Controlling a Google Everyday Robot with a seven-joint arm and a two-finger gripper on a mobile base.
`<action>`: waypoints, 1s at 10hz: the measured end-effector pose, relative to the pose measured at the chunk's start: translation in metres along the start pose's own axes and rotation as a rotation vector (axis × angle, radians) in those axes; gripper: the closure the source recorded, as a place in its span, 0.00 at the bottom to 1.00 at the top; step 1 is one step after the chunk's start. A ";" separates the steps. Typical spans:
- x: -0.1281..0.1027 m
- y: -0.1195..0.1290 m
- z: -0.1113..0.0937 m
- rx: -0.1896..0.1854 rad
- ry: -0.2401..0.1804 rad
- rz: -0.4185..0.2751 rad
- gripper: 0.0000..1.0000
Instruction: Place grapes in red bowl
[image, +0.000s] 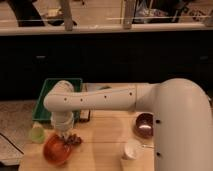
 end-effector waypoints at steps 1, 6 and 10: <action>0.000 0.000 0.001 -0.001 -0.001 -0.001 1.00; -0.001 -0.004 0.005 -0.004 -0.006 -0.021 1.00; -0.002 -0.006 0.008 -0.008 -0.009 -0.037 1.00</action>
